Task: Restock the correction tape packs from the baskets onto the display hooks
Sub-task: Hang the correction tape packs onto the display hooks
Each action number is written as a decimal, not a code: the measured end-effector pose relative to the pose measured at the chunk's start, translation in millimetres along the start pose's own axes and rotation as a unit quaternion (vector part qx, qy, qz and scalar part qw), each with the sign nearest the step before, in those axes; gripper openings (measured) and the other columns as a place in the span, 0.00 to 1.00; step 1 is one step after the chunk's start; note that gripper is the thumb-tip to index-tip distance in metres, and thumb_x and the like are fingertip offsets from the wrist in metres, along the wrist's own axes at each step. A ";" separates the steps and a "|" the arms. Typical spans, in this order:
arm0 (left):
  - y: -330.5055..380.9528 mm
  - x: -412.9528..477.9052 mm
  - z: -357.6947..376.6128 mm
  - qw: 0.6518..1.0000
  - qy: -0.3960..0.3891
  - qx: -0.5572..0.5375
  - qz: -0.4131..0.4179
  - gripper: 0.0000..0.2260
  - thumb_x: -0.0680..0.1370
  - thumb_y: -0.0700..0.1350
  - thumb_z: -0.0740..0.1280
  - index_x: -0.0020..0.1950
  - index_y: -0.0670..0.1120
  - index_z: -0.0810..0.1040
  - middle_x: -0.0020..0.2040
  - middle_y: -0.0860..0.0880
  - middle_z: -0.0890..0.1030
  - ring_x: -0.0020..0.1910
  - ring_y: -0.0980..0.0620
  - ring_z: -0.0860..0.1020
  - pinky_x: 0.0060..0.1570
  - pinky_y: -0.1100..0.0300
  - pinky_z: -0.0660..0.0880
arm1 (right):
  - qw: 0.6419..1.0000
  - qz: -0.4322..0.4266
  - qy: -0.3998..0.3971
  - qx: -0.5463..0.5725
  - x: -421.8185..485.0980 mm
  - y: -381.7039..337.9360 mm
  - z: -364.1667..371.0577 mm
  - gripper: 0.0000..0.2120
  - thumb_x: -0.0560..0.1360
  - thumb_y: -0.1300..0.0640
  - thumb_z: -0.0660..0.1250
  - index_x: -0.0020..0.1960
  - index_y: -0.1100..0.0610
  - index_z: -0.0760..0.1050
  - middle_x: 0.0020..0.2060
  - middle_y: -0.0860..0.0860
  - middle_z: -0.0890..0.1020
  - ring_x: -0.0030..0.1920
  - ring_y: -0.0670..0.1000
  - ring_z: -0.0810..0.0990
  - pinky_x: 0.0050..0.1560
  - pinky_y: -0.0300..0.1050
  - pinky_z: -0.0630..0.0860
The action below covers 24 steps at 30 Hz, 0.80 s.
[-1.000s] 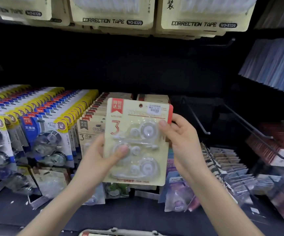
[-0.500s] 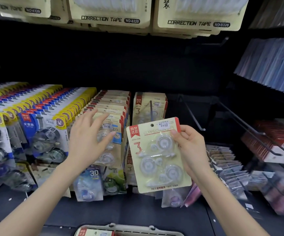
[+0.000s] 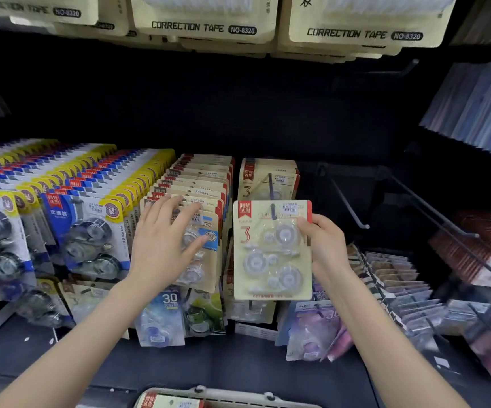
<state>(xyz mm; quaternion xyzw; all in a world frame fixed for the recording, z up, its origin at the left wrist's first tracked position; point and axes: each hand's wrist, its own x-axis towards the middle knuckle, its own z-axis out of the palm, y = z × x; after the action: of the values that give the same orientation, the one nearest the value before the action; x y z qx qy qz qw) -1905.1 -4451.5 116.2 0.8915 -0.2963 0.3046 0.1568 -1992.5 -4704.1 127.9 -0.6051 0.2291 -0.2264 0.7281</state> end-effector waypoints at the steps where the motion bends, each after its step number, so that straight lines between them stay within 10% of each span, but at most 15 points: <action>1: 0.1 -0.7 0.7 1.000 0.002 0.001 -0.001 0.24 0.75 0.60 0.60 0.64 0.46 0.75 0.63 0.39 0.77 0.65 0.36 0.73 0.63 0.36 0.71 | 1.000 0.006 0.001 0.000 11.4 0.8 3.8 0.05 0.79 0.62 0.66 0.52 0.58 0.80 0.49 0.55 0.86 0.54 0.58 0.84 0.58 0.63 0.79; 24: -5.4 -3.5 5.1 0.999 0.016 -0.028 0.017 0.25 0.76 0.61 0.60 0.69 0.50 0.70 0.67 0.39 0.75 0.71 0.37 0.69 0.69 0.40 0.65 | 0.982 -0.048 0.078 -0.165 114.3 -5.0 30.0 0.04 0.77 0.56 0.70 0.46 0.57 0.79 0.46 0.54 0.83 0.47 0.52 0.80 0.54 0.50 0.80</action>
<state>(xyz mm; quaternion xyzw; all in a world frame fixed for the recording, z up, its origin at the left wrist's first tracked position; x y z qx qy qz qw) -1901.6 -4448.2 109.6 0.8767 -0.3170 0.3130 0.1817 -1883.9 -4751.0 131.0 -0.7075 0.2904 -0.2667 0.5865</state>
